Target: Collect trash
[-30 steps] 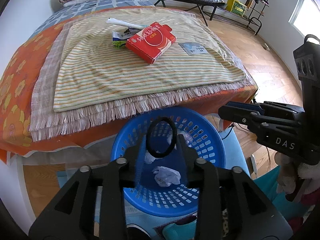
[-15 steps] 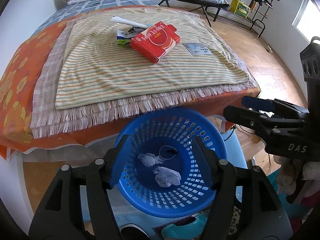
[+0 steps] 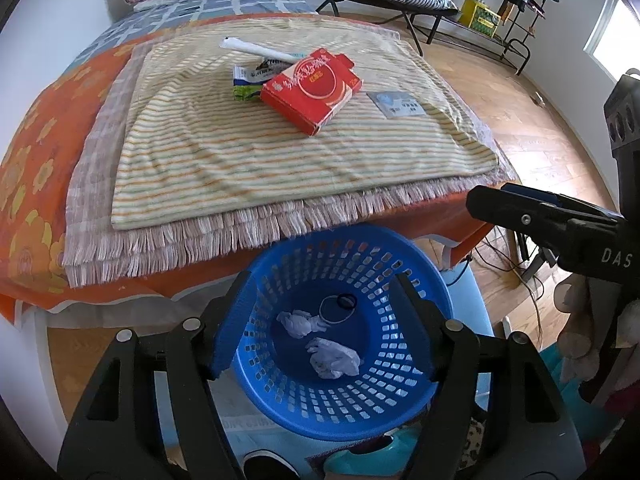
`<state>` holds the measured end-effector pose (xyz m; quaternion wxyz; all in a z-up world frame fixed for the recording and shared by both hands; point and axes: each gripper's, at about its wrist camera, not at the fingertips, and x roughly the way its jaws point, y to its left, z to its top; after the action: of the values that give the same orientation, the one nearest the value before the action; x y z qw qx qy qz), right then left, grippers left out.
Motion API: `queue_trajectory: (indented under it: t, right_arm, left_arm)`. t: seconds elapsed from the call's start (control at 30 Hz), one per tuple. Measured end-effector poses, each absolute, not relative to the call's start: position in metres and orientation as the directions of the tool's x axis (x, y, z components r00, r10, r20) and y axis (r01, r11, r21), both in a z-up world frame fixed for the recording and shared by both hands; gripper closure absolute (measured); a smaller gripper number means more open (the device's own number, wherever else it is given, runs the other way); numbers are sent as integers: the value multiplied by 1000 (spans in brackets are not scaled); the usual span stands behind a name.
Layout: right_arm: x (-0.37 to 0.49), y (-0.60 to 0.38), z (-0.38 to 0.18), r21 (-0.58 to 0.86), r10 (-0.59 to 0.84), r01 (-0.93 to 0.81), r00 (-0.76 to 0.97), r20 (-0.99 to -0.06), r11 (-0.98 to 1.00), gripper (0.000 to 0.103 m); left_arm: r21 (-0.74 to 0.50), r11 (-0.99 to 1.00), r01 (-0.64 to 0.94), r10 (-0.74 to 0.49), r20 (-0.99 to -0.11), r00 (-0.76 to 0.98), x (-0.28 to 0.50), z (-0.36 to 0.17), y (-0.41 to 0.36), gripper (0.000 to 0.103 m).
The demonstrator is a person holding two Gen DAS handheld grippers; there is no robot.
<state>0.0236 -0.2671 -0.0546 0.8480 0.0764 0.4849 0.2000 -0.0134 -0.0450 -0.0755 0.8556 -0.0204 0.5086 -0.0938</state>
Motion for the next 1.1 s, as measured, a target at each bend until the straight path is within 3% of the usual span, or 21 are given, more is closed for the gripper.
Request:
queue_trajectory:
  t: [0.23, 0.53, 0.73, 1.1]
  right_arm:
    - [46, -283, -32, 368, 440, -241, 461, -771, 898, 15]
    - [96, -299, 3, 326, 442, -312, 458, -771, 892, 15]
    - [142, -309, -2, 331, 461, -348, 416, -784, 877, 16]
    - [243, -324, -59, 407, 509, -334, 323, -798, 850, 37]
  left_arm:
    - [-108, 980, 169, -178, -854, 489, 8, -58, -49, 32]
    - [-107, 979, 171, -182, -835, 519, 66, -41, -46, 32]
    - [-120, 980, 161, -188, -833, 521, 106, -41, -48, 32]
    - [-177, 978, 113, -210, -853, 478, 177, -68, -47, 32]
